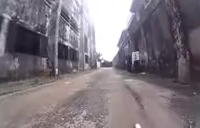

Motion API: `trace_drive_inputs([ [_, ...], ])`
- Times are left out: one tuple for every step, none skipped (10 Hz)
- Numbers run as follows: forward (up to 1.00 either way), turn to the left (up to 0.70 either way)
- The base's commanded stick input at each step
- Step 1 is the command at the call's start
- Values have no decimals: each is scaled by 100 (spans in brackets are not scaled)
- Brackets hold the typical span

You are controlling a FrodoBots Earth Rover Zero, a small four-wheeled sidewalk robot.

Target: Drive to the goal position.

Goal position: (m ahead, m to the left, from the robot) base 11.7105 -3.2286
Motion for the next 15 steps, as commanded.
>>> trace_drive_inputs([
  [30, 0],
  [30, 0],
  [30, 0],
  [30, 0],
  [30, 0],
  [30, 0],
  [30, 0],
  [30, 0],
  [30, 0],
  [30, 0],
  [30, 0],
  [30, 0],
  [30, 0],
  [30, 0],
  [30, 0],
])
